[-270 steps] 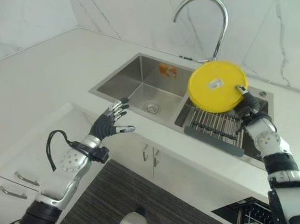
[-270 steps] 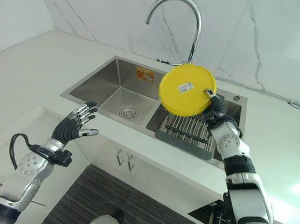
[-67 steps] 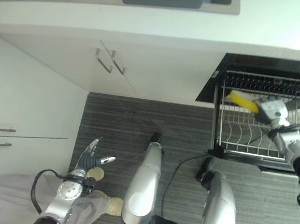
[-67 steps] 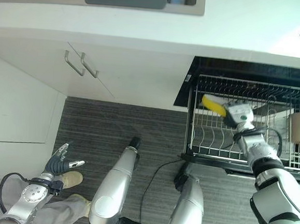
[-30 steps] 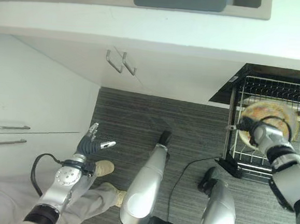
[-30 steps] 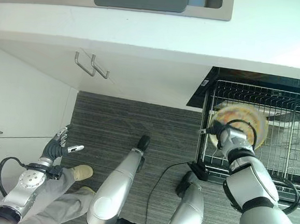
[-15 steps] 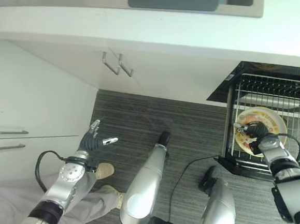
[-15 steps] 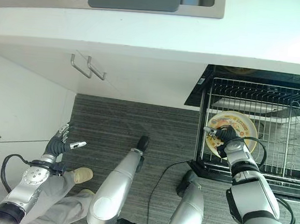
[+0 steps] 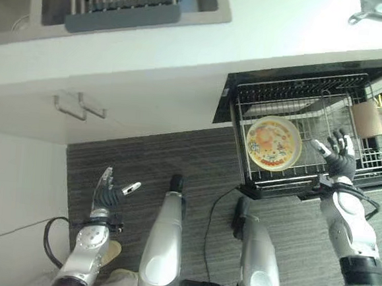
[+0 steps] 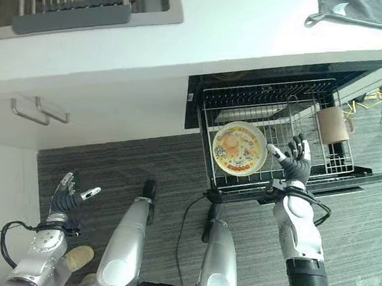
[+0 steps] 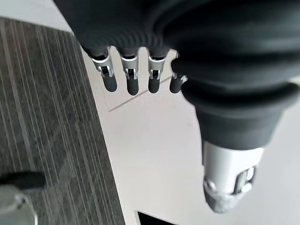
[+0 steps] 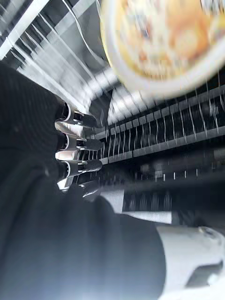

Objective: Place the dishes in the dishwasher.

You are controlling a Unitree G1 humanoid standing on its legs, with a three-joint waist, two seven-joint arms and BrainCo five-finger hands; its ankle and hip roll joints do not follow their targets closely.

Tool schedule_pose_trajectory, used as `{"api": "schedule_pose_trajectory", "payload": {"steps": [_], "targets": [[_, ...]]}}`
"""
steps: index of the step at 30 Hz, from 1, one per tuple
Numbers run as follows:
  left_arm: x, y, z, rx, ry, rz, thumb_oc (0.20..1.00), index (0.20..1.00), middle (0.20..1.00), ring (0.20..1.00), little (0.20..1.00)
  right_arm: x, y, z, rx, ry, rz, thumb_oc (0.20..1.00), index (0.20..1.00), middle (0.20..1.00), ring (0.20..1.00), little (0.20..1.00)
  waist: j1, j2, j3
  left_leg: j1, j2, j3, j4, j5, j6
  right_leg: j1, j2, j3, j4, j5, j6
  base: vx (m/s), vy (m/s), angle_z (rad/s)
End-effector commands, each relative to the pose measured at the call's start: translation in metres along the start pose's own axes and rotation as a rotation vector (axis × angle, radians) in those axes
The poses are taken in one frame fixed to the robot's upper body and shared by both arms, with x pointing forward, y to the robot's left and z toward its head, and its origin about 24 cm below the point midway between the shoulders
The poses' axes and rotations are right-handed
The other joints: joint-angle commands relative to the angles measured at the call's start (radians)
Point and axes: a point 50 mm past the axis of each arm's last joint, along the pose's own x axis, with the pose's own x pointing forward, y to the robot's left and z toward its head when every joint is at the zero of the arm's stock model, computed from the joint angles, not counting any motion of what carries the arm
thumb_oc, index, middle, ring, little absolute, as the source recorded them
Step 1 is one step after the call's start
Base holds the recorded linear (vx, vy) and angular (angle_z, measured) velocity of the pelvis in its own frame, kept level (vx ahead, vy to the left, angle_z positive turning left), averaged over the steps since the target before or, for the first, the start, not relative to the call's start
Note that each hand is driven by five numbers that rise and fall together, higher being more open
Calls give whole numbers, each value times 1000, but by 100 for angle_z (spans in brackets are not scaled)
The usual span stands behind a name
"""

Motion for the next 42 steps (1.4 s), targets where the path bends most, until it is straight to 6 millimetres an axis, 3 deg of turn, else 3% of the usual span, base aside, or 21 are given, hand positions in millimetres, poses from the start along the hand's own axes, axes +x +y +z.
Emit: {"api": "schedule_pose_trajectory", "payload": {"steps": [1,5,8,12,16,18,24,32,35,37,38,42], "targets": [[-12,17,-6,58,-24,53,1000,1000,1000,1000,1000,8,1,53,8,-266,120,1000,1000,1000,1000,1000,1,-1,-68,89,-5,37,-74,-55,35,9,51,-27,11,-28,-37,42,69,-17],[-14,16,-17,75,10,73,1000,1000,1000,1000,1000,-6,8,97,39,-489,220,1000,1000,1000,1000,1000,-13,-21,-127,167,3,65,-156,-43,21,87,49,-23,-85,-7,-21,76,46,-15],[-19,17,-31,89,72,90,1000,1000,1000,1000,1000,-7,-13,103,-55,-516,65,1000,1000,1000,1000,1000,-24,-30,-196,257,12,79,-280,-12,9,169,44,-21,-204,31,-3,147,40,-3],[-35,24,-56,94,161,139,1000,1000,1000,1000,1000,-10,-55,78,-125,-384,-149,1000,1000,1000,1000,1000,-39,-29,-296,381,36,99,-450,44,-13,277,30,-33,-346,86,21,180,16,-10],[-39,33,-68,37,223,195,1000,1000,1000,1000,1000,-17,-86,51,-144,-259,-300,1000,1000,1000,1000,1000,-56,-19,-347,443,69,127,-525,71,-37,342,14,-65,-431,118,36,38,-52,1],[-40,31,-71,29,240,200,1000,1000,1000,1000,1000,-19,-98,46,-245,-226,-374,1000,1000,1000,1000,1000,-60,-12,-365,452,77,132,-525,69,-48,360,3,-80,-462,131,42,0,-54,-1],[-56,31,-96,55,365,210,1000,1000,1000,1000,1000,-45,-154,8,-193,-29,-714,1000,1000,1000,1000,1000,-81,2,-387,505,87,150,-525,57,-57,401,-3,-86,-461,114,41,55,-37,-1],[-76,41,-116,139,478,189,1000,1000,1000,1000,1000,-72,-184,-29,-238,177,-879,1000,1000,1000,1000,1000,-92,11,-400,533,95,158,-525,53,-65,419,-4,-84,-466,111,44,26,-53,-2],[-74,42,-114,152,471,164,1000,1000,1000,1000,1000,-94,-203,-45,-367,295,-978,1000,1000,1000,1000,1000,-92,17,-404,537,95,152,-525,41,-68,423,-4,-87,-466,102,48,46,-44,1],[-70,46,-111,154,466,153,1000,1000,1000,1000,1000,-111,-214,-66,-338,415,-1018,1000,1000,1000,1000,1000,-90,20,-406,535,95,148,-525,41,-73,422,-5,-92,-466,103,49,20,-48,4],[-68,48,-110,163,468,140,1000,1000,1000,1000,1000,-126,-216,-90,-268,530,-1032,200,200,200,200,200,-84,22,-407,534,95,144,-525,41,-75,424,-5,-96,-466,103,50,27,-39,5],[-64,51,-108,173,467,129,1000,1000,1000,1000,1000,-145,-214,-119,-141,679,-1010,200,200,200,200,200,-71,24,-406,536,95,138,-525,39,-74,427,-6,-105,-466,102,50,23,-27,2]]}}
